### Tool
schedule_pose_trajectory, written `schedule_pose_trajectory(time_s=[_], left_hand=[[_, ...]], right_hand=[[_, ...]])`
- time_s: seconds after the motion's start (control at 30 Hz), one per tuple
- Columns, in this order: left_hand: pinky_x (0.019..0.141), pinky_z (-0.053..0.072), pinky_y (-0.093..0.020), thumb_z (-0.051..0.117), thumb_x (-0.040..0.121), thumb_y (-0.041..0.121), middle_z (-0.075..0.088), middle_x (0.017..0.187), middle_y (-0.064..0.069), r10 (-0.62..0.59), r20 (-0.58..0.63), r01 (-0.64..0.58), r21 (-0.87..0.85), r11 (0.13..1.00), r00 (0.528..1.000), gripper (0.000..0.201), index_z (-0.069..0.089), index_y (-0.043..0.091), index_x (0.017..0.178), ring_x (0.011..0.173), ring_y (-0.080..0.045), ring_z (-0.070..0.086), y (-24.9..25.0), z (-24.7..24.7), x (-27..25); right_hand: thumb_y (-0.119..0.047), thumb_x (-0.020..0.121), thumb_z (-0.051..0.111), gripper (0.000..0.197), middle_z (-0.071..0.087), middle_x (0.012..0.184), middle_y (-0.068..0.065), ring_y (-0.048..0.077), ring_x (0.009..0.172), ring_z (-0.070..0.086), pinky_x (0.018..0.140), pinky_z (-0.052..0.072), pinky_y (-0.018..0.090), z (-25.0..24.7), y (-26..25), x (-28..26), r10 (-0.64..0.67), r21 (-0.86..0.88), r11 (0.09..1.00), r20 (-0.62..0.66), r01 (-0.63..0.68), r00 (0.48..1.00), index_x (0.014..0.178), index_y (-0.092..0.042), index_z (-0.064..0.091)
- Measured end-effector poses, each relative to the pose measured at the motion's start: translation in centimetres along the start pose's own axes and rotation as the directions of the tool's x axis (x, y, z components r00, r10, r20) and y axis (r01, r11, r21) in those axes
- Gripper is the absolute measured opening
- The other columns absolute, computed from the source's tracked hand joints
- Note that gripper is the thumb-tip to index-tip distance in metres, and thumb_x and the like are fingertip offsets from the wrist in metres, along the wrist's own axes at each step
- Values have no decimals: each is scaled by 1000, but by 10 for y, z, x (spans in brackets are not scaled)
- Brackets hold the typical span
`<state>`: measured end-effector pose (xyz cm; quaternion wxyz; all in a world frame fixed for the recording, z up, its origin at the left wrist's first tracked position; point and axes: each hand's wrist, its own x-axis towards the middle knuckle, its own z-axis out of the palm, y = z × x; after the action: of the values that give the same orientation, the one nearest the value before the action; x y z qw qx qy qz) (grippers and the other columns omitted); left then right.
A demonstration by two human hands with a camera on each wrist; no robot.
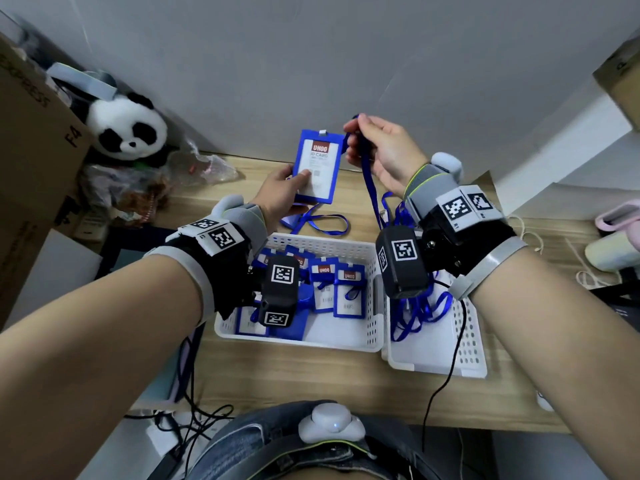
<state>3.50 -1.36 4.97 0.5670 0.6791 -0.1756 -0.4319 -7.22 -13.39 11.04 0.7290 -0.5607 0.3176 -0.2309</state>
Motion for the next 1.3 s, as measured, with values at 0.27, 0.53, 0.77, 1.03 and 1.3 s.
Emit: schedule_pose_trajectory(time_s=[0.27,0.53,0.77,1.03,1.3], left_hand=[[67,54,-28,44,90,18,60,107,-10,-79,336,221,-407,887,938,27,52,9,115,100,-27,59,25,12,-1],[77,57,-36,36,89,15,66,98,-15,-108,501,331,-382,863,859,35,52,4,117,88,-31,68,24,33,-8],[66,60,-31,51,92,8,65,93,-10,-127,237,223,-444,868,963,23,49,3,115,76,-20,66,13,42,3],[83,54,-37,55,90,6,65,95,-8,-79,-18,64,-424,903,997,30,48,4,119,84,-21,65,13,52,15],[64,55,-26,55,89,4,60,89,-4,-11,-246,-80,-360,930,969,19,47,6,107,78,-16,63,22,50,26]], right_hand=[[-14,101,37,30,50,62,2,10,52,51,61,53,22,17,-17,1,-26,313,950,67,3,997,82,-4,58],[-10,101,35,29,51,61,2,11,53,50,66,55,23,-3,-5,-1,47,456,888,40,-60,998,84,-3,57],[-32,97,43,25,60,86,2,14,75,53,68,43,28,-58,60,-8,251,-294,894,-301,-339,920,89,-15,59],[-23,82,70,32,66,106,13,23,89,58,68,39,23,-94,107,-53,387,-814,455,-183,-360,904,106,-3,64],[-18,94,54,21,63,96,14,25,81,54,72,49,32,-151,98,-63,392,-726,359,-454,-587,800,105,-1,59]])
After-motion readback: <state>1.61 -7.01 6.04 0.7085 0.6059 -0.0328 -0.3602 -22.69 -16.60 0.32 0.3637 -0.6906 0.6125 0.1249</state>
